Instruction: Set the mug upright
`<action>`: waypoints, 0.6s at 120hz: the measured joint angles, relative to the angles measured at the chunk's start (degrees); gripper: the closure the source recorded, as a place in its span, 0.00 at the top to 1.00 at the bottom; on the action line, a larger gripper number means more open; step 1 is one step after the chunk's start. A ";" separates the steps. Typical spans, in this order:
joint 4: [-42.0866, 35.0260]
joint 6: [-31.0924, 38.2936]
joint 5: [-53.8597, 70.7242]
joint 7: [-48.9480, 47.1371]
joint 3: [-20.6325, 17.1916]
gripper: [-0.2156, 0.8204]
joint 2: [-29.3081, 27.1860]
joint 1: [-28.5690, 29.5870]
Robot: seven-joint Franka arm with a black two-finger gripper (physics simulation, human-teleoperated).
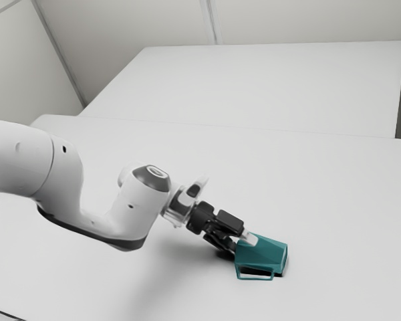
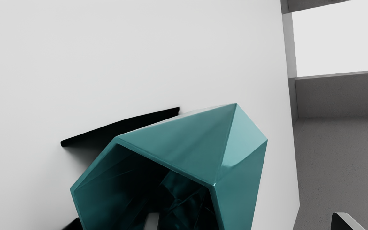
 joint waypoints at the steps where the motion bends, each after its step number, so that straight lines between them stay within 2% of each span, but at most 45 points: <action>1: 0.04 0.00 -0.09 0.09 -0.03 0.77 0.05 -0.01; 19: 0.48 0.03 -1.18 1.47 -0.62 0.76 0.40 -0.50; 34: 0.52 0.07 -1.89 2.38 -0.96 0.70 0.43 -0.68; 72: 0.53 0.15 -2.28 3.99 -1.19 0.40 0.35 -0.63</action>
